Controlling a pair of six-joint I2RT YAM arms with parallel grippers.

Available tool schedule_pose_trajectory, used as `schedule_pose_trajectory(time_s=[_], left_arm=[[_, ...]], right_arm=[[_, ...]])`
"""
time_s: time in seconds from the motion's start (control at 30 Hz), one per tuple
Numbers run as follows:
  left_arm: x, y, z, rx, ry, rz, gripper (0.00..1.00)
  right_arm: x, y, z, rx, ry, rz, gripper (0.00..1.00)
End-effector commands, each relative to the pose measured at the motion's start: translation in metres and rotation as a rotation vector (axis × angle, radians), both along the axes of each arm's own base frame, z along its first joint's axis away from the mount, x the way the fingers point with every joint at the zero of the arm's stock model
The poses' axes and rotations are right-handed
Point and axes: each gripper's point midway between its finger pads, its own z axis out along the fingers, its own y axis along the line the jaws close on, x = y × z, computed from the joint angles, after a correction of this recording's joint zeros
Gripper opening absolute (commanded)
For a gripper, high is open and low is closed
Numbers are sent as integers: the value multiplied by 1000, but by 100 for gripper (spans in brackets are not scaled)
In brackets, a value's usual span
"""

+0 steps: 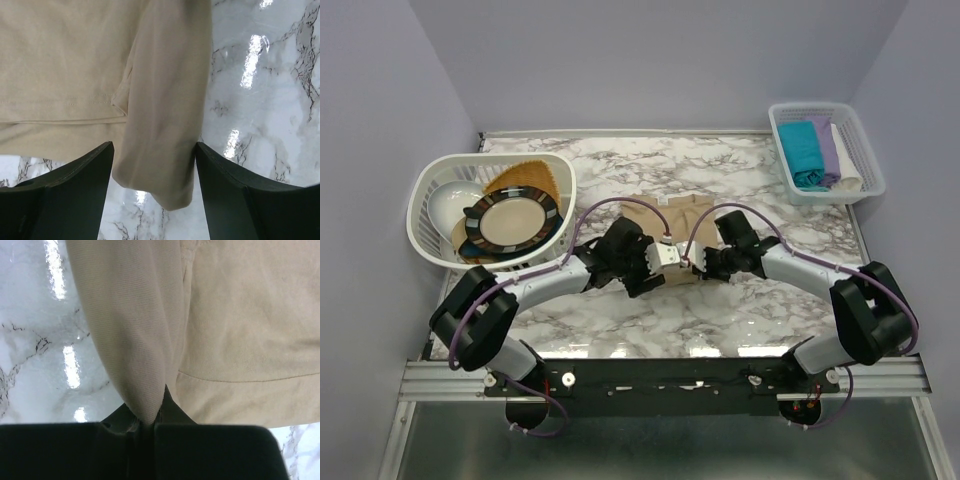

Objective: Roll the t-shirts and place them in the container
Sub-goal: Roll the T-shirt to the center of the board.

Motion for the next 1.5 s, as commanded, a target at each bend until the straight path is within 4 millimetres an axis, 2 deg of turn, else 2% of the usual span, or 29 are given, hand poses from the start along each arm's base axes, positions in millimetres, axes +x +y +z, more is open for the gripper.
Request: schedule_pose_trajectory(time_s=[0.0,0.1,0.2,0.23,0.33,0.4,0.43,0.5,0.53,0.57,0.6,0.67,0.7,0.77,0.83,0.93,1.1,1.27,1.47], left_arm=[[7,-4,-5,51,25,21,75],[-1,-5,-8,66,61,-25,68],[-10,-5,-11,69,108,-79,56],[-14,-1,-13,81,138,-86,48],[-19,5,-10,39,224,-95,32],[-23,4,-5,0,278,-107,25],[-22,8,-5,-3,302,-97,17],[-27,4,3,-46,344,-130,11],[-29,7,6,-53,373,-135,5],[-33,7,9,-68,400,-149,3],[-43,8,12,-78,444,-177,1],[-44,9,19,-90,484,-192,0],[-57,14,22,-86,565,-210,0],[-51,14,23,-88,613,-224,0],[-56,19,26,-83,680,-246,0],[-49,20,27,-76,726,-255,0],[-39,25,18,-53,788,-280,0],[-18,28,8,-50,788,-246,0],[14,27,-8,-51,799,-137,4]], right_arm=[[-4,8,13,45,22,-11,6],[-4,8,14,48,30,-21,6],[-5,10,14,52,51,-25,6],[-6,11,14,51,64,-27,7],[-8,12,15,44,107,-23,7],[-12,14,14,40,140,-9,7],[-18,11,12,26,175,-5,8],[-18,13,17,32,194,1,8],[-24,10,14,18,240,-3,8],[-24,14,21,35,256,9,8],[-26,12,21,28,283,12,8],[-42,8,18,6,404,22,8],[-41,9,23,9,415,39,8],[-56,3,18,-16,520,42,9],[-65,-4,13,-44,567,57,8],[-73,-11,7,-68,627,64,8],[-71,-11,6,-78,722,75,8],[-58,-7,6,-82,768,90,8],[-59,-9,-6,-118,896,108,9]])
